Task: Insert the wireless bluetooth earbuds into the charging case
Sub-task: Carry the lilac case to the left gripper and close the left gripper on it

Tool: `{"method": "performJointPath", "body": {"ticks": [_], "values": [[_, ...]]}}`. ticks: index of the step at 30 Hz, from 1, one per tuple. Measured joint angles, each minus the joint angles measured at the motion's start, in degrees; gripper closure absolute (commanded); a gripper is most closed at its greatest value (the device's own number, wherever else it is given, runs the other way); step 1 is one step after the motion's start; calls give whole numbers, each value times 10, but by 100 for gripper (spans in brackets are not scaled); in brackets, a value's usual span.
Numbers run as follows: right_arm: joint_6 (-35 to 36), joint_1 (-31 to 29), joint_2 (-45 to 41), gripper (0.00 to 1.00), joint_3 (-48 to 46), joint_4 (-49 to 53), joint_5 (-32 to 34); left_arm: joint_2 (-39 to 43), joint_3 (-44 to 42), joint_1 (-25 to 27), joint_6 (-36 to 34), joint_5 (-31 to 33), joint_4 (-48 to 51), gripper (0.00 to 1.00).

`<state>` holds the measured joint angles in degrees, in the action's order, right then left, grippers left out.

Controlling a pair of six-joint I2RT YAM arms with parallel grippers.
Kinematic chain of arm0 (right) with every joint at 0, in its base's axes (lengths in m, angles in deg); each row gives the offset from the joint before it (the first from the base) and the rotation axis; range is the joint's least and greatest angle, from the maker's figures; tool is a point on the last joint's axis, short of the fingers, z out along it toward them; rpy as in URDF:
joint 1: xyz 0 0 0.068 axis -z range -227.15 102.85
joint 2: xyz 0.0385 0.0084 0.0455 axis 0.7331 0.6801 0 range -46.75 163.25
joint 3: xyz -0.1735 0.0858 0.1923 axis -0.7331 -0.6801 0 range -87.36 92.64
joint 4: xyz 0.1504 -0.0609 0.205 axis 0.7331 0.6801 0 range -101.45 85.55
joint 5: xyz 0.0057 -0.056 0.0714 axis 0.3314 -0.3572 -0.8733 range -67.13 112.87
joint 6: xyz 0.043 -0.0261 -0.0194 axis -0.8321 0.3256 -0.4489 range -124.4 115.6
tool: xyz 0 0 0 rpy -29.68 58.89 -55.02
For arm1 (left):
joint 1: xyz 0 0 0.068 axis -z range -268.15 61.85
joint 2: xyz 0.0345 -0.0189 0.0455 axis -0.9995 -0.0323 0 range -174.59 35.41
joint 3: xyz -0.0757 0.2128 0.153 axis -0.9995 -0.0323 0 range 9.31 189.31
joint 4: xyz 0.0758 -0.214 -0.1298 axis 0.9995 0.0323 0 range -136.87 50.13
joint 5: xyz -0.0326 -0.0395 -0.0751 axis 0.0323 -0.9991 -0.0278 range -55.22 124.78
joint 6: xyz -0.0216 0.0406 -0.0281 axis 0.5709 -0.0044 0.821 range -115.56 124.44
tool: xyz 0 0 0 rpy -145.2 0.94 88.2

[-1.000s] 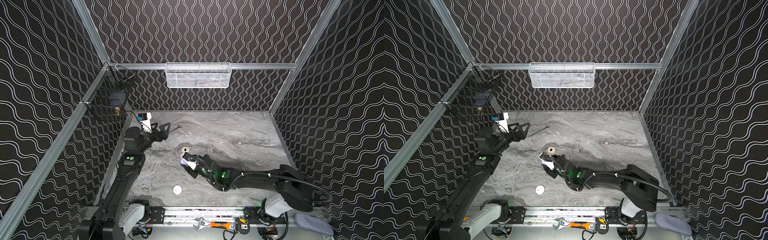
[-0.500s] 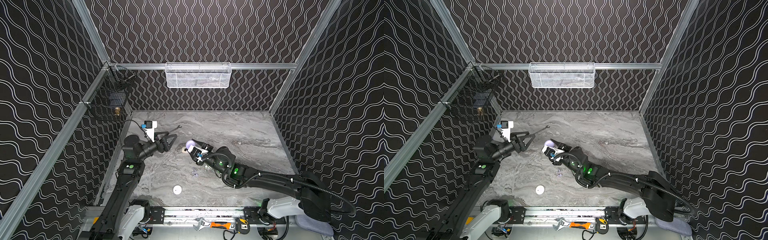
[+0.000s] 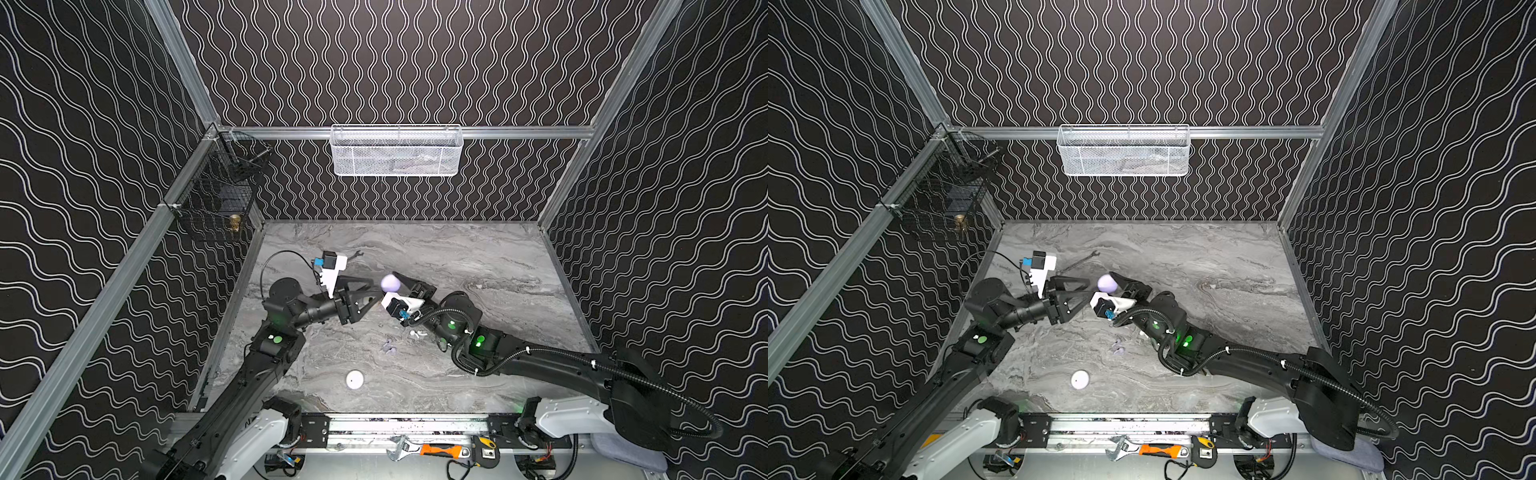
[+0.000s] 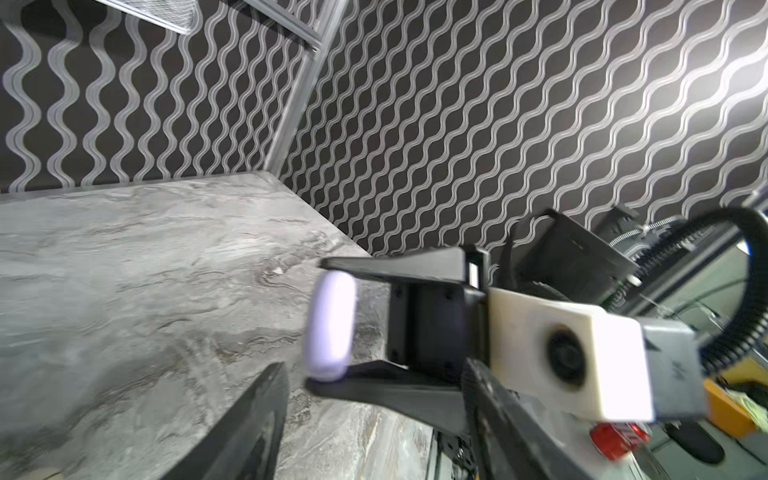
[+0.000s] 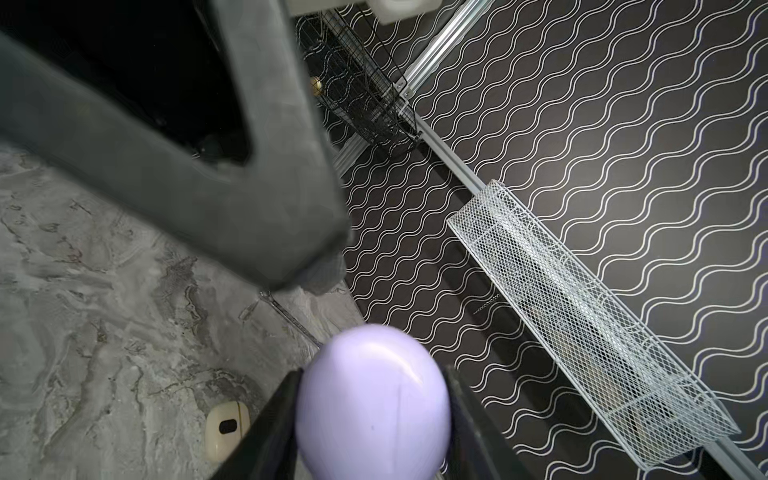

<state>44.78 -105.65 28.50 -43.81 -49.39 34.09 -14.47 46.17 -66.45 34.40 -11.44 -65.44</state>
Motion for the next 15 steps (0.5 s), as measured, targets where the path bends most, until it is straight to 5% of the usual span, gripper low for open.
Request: {"method": "performJointPath", "body": {"ticks": [15], "values": [[17,5,-18,75,-11,-7,-84,-14,26,37,-91,80,104,47]]}}
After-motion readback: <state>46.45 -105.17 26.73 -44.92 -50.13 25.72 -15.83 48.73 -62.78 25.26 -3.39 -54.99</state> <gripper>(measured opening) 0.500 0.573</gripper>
